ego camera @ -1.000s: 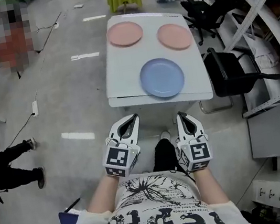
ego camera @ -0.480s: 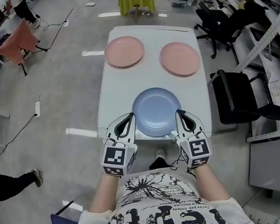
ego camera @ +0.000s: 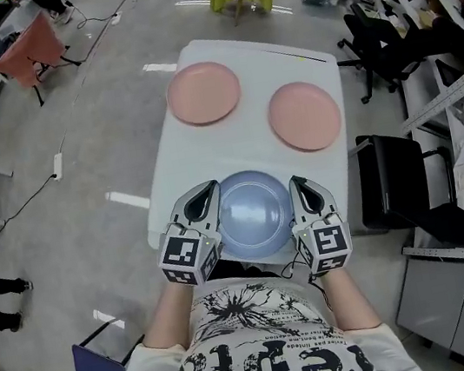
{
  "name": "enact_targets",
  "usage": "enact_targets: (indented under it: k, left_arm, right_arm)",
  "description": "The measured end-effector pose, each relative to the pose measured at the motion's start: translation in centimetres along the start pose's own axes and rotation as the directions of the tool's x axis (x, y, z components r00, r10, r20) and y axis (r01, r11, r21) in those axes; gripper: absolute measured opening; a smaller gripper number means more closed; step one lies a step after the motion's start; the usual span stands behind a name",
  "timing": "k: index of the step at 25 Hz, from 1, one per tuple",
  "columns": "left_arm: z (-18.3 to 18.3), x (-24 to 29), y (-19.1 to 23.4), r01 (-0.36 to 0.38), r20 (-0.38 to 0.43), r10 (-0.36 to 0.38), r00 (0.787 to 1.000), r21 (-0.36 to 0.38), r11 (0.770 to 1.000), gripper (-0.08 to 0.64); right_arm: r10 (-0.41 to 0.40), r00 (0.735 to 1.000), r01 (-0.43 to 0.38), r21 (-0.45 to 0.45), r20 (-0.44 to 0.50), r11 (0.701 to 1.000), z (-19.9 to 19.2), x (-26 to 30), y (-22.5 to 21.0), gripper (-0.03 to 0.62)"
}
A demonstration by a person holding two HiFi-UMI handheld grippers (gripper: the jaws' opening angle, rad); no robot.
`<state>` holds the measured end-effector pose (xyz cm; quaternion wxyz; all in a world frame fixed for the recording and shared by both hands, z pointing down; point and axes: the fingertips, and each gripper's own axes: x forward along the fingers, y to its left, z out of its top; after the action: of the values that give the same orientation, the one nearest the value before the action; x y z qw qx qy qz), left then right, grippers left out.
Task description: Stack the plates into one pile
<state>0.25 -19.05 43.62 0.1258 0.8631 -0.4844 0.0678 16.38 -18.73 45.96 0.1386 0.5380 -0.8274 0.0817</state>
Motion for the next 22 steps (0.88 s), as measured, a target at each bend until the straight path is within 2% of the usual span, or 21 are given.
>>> enact_targets:
  k: [3, 8, 13, 18, 20, 22]
  left_arm:
    - [0.4, 2.0, 2.5, -0.016, 0.002, 0.016, 1.0, -0.028, 0.999, 0.011]
    - [0.5, 5.1, 8.9, -0.054, -0.032, 0.054, 0.998, -0.024, 0.998, 0.011]
    - [-0.2, 9.2, 15.3, -0.082, -0.089, 0.082, 0.993, 0.004, 0.997, 0.011]
    - [-0.5, 12.5, 21.6, -0.09, -0.128, 0.078, 0.989, -0.09, 0.992, 0.012]
    - [-1.4, 13.9, 24.5, -0.118, -0.15, 0.104, 0.983, -0.088, 0.989, 0.012]
    - [-2.5, 15.3, 27.1, -0.136, -0.184, 0.121, 0.975, -0.072, 0.988, 0.039]
  right_arm:
    - [0.015, 1.0, -0.015, 0.006, -0.009, 1.0, 0.7, 2.8, -0.4, 0.001]
    - [0.022, 0.999, -0.021, 0.005, -0.029, 1.0, 2.6, 8.6, 0.2, 0.001]
    - [0.026, 0.996, -0.023, 0.033, -0.088, 0.999, 3.8, 16.0, 0.3, 0.002]
    - [0.011, 0.988, -0.005, 0.042, -0.151, 0.999, 4.1, 23.2, 0.3, 0.002]
    - [-0.009, 0.983, 0.014, 0.026, -0.183, 1.0, 3.4, 26.0, -0.3, 0.002]
    - [-0.021, 0.976, 0.027, 0.025, -0.218, 0.999, 2.4, 28.7, -0.8, 0.065]
